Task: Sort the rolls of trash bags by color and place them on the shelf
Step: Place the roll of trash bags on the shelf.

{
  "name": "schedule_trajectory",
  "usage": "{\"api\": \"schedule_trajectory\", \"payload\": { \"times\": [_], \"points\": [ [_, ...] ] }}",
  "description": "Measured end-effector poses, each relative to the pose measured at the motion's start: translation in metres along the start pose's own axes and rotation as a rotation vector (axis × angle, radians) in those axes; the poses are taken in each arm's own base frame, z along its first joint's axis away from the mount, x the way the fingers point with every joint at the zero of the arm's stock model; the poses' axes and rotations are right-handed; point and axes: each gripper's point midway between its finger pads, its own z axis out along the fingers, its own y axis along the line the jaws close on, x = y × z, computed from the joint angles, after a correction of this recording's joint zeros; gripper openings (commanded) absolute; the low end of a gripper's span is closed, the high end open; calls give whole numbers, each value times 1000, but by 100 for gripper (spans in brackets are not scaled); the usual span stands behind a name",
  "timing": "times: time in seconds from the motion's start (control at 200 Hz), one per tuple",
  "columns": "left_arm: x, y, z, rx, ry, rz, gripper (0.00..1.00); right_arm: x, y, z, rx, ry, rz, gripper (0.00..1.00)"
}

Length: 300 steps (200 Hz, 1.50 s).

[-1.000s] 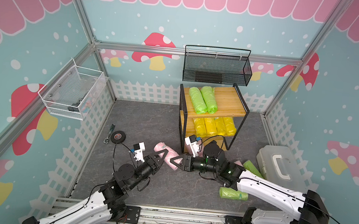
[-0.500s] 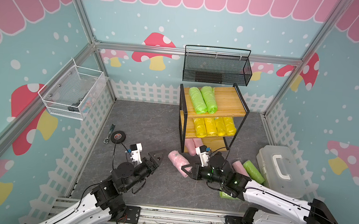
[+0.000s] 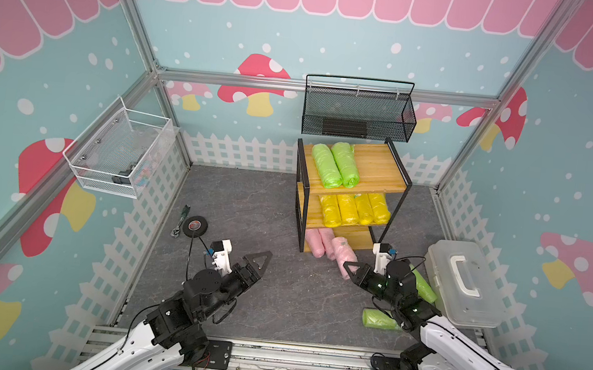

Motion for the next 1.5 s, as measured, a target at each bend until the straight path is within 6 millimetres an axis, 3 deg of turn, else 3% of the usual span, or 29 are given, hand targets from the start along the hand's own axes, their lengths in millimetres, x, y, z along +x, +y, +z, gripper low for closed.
{"api": "schedule_trajectory", "payload": {
  "times": [0.325, 0.515, 0.675, 0.8, 0.966, 1.051, 1.141, 1.501],
  "points": [
    [1, 2, 1, -8, 3, 1, 98, -35, -34, 26, 14, -69, 116, 0],
    [1, 3, 1, -15, 5, 3, 98, -54, -40, 47, -17, -88, 162, 0],
    [2, 4, 1, -15, 6, 3, 98, -63, -48, 67, -35, -96, 215, 0],
    [2, 5, 1, -20, 7, 7, 98, -59, -59, 82, -43, -88, 273, 3],
    [3, 7, 2, -28, 10, 11, 98, -49, -77, 99, -51, -69, 353, 17],
    [3, 9, 2, -36, 13, 17, 99, -55, -74, 104, -71, -78, 372, 43],
    [4, 11, 3, -46, 17, 23, 99, -58, -71, 106, -82, -80, 374, 58],
    [10, 22, 9, -105, 43, 58, 99, -62, -62, 93, 24, 14, 348, 68]
  ]
}}
